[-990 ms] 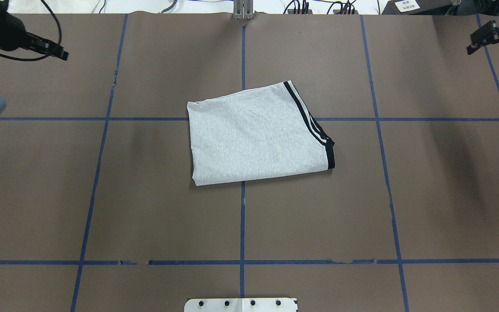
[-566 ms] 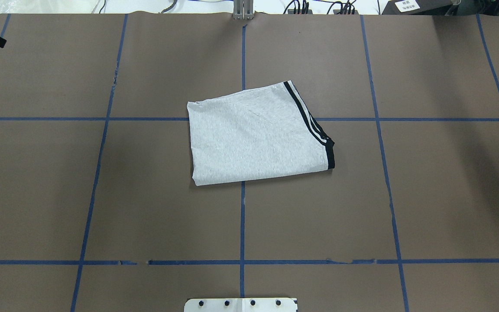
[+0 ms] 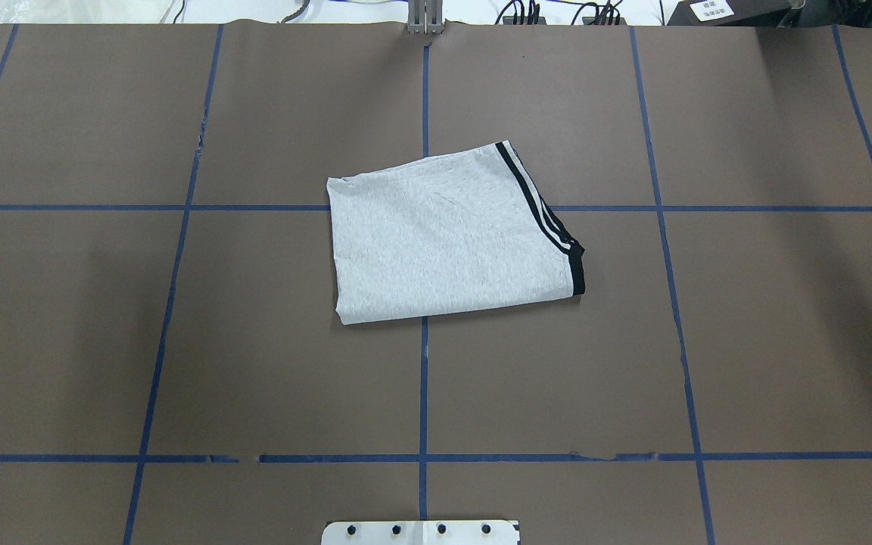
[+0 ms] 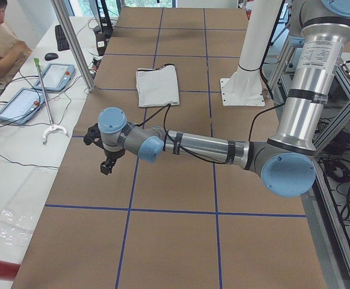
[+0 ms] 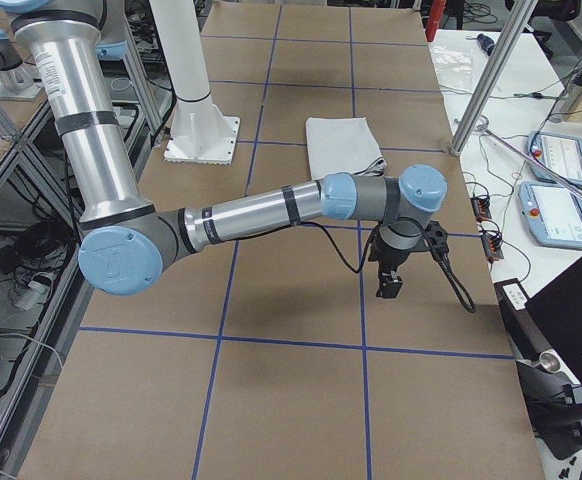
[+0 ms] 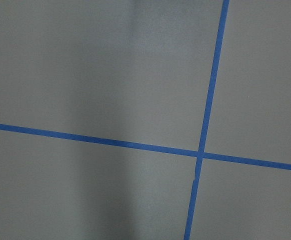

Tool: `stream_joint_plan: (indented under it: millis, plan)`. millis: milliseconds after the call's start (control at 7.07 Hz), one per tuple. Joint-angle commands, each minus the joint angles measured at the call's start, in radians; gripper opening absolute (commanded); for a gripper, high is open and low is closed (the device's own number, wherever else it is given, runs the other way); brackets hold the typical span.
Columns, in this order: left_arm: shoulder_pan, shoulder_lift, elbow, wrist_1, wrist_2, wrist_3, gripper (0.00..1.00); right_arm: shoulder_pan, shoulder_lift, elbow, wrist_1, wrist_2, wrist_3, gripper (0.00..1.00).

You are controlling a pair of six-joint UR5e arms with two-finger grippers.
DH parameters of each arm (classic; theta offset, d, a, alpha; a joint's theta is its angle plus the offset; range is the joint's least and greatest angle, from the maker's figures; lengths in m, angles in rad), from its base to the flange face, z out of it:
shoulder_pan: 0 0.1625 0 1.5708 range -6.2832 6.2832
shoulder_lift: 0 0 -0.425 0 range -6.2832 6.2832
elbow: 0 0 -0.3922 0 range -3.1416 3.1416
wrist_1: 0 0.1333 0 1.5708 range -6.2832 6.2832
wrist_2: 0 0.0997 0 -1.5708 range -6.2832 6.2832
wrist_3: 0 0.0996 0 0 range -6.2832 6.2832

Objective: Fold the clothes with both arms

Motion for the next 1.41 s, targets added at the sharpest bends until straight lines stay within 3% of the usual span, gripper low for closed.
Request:
stream_joint_plan:
  millis: [0,141,283,566,707,990,1273]
  plan:
    - [-0.054,0.012,-0.037,0.007,0.052,0.134,1.00,0.000,-0.016,-0.008,0.002,-0.005,-0.014,1.00]
    - [-0.054,0.012,-0.043,0.013,0.164,0.210,1.00,-0.002,-0.031,-0.008,0.017,-0.011,-0.012,1.00]
    - [-0.057,0.010,-0.065,0.080,0.174,0.221,1.00,-0.002,-0.057,-0.004,0.018,-0.008,-0.014,1.00]
    - [-0.060,0.020,-0.214,0.368,0.165,0.221,1.00,-0.003,-0.063,-0.004,0.024,-0.010,-0.016,1.00]
    - [-0.059,0.044,-0.256,0.419,0.163,0.220,1.00,-0.003,-0.065,-0.004,0.030,-0.007,-0.016,1.00]
    - [-0.059,0.152,-0.351,0.414,0.162,0.220,1.00,-0.003,-0.080,-0.027,0.031,-0.013,-0.005,1.00]
    - [-0.060,0.237,-0.288,0.337,0.162,0.223,1.00,-0.003,-0.077,-0.025,0.031,-0.017,0.000,1.00]
